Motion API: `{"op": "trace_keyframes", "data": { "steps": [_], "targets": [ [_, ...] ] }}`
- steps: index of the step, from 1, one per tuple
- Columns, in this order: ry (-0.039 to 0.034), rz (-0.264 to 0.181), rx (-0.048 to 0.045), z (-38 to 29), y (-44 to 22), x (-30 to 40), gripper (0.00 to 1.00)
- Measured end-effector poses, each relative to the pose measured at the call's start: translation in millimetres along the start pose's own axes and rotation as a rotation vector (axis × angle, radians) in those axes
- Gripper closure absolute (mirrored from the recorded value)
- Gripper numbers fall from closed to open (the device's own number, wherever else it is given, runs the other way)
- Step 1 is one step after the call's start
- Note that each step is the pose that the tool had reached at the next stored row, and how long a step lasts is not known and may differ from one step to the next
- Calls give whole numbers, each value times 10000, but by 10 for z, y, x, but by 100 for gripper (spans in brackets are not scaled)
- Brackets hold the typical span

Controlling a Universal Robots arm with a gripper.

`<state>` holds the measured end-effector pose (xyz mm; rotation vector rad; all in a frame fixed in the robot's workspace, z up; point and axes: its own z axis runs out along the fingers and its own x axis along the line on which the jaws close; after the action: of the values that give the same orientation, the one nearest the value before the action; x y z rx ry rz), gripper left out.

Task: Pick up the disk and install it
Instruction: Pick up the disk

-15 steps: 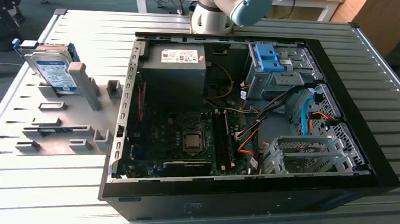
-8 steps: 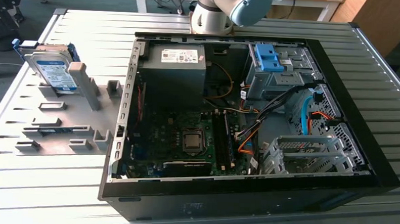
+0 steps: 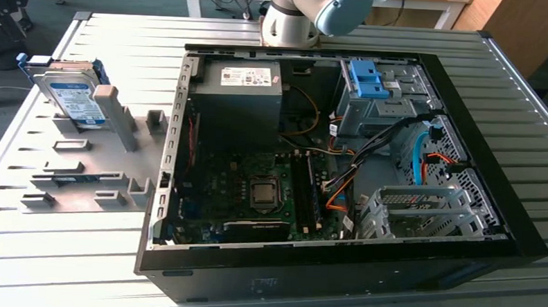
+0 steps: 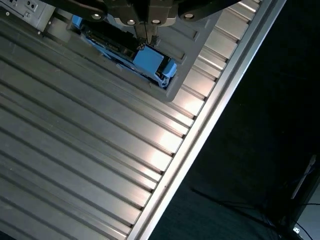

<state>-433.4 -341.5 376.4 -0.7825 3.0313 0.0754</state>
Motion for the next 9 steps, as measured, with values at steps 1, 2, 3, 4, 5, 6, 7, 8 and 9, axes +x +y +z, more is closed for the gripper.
{"op": "trace_keyframes", "data": {
  "steps": [1, 2, 3, 4, 5, 6, 7, 8, 9],
  "targets": [
    [4, -88, -2, 0, 0, 0, 89],
    [8, -173, -4, 0, 0, 0, 89],
    [11, -252, -6, 0, 0, 0, 89],
    [15, -333, -7, 0, 0, 0, 89],
    [18, -409, -9, 0, 0, 0, 89],
    [22, -485, -11, 0, 0, 0, 89],
    [25, -560, -13, 0, 0, 0, 89],
    [27, -635, -14, 0, 0, 0, 89],
    [31, -710, -16, 0, 0, 0, 89]
  ]
}}
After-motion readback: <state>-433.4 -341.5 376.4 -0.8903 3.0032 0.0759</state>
